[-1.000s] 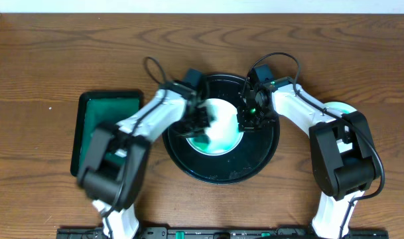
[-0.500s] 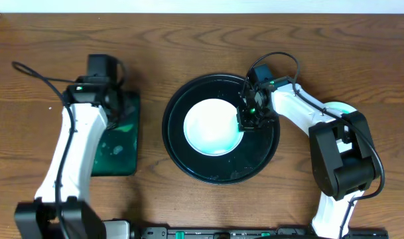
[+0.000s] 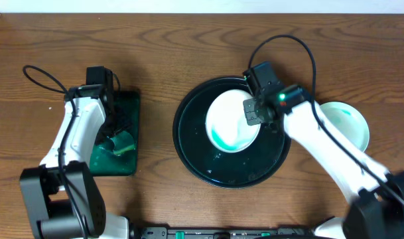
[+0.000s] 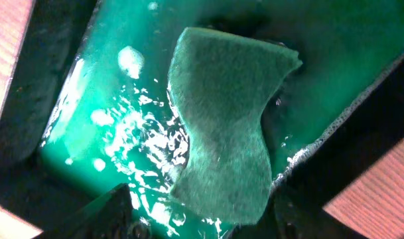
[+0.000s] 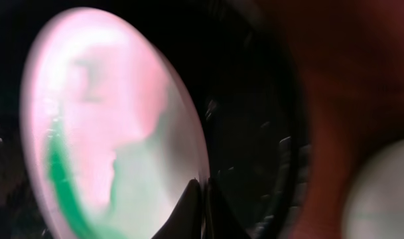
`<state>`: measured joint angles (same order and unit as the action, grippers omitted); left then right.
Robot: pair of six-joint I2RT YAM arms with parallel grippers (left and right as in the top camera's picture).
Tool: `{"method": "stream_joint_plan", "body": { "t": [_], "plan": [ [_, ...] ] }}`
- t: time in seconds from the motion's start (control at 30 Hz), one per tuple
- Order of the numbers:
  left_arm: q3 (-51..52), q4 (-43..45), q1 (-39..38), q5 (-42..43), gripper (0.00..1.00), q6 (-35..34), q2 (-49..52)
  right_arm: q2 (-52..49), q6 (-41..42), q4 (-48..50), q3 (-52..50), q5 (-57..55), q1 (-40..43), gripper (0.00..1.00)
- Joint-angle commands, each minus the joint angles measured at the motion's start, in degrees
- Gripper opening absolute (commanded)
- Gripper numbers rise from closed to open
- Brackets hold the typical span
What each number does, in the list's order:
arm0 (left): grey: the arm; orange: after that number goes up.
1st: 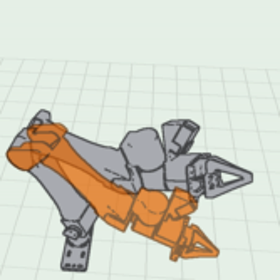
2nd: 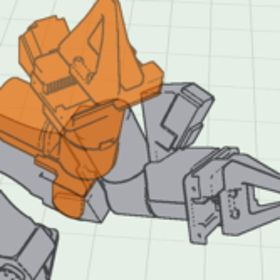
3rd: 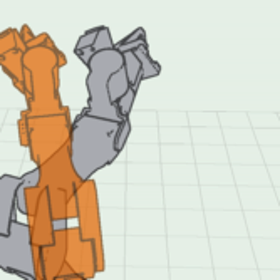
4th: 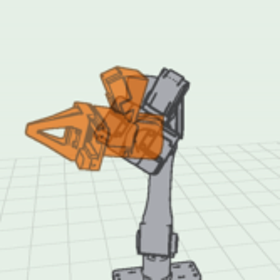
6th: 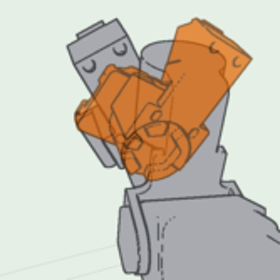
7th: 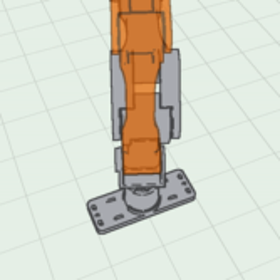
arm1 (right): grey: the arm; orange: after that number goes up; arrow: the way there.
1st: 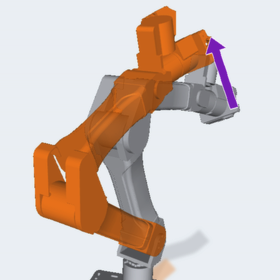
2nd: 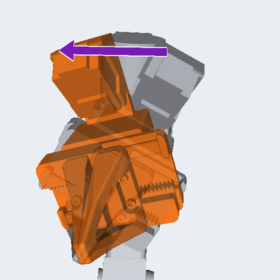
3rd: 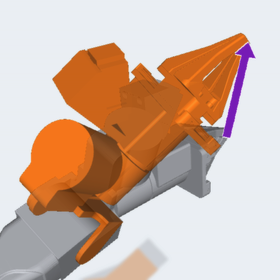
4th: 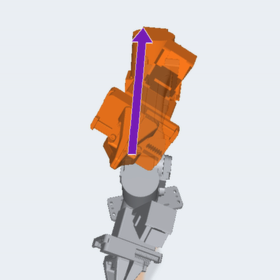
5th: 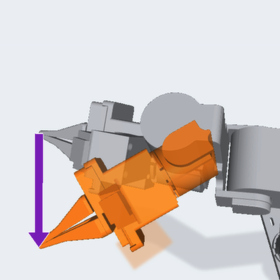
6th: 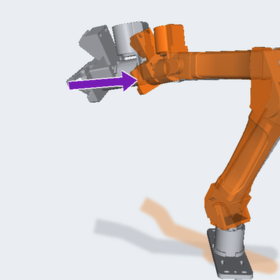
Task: Clean dirty plates on tray and stack at the side
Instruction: 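Lift the white plate with the right gripper and stack it on the green plates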
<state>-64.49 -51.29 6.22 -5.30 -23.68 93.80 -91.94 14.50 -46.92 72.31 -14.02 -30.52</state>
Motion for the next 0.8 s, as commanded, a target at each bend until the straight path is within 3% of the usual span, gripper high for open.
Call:
{"method": "stream_joint_plan", "body": {
  "t": [0.0,0.13,0.4,0.63,0.77],
  "plan": [
    [-2.9,-1.1,0.2,1.6,0.75,0.5,-5.0,2.1,-4.0,1.1,0.4,-18.6,-5.5,0.01],
    [-2.9,-1.7,0.2,2.1,0.80,0.5,-9.7,2.3,-6.6,2.7,0.4,-32.9,-12.4,0.01],
    [-2.9,-2.4,0.2,2.1,0.81,0.5,-13.4,2.4,-10.3,3.9,0.4,-41.5,-21.2,0.01],
    [-2.9,-2.4,0.2,2.1,0.81,0.5,-13.3,2.6,-9.7,2.3,0.4,-38.2,-22.3,0.01],
    [-2.9,-2.4,0.2,2.1,0.81,0.5,-13.3,2.6,0.7,-0.5,0.4,-28.1,-16.9,0.01]
  ]
}}
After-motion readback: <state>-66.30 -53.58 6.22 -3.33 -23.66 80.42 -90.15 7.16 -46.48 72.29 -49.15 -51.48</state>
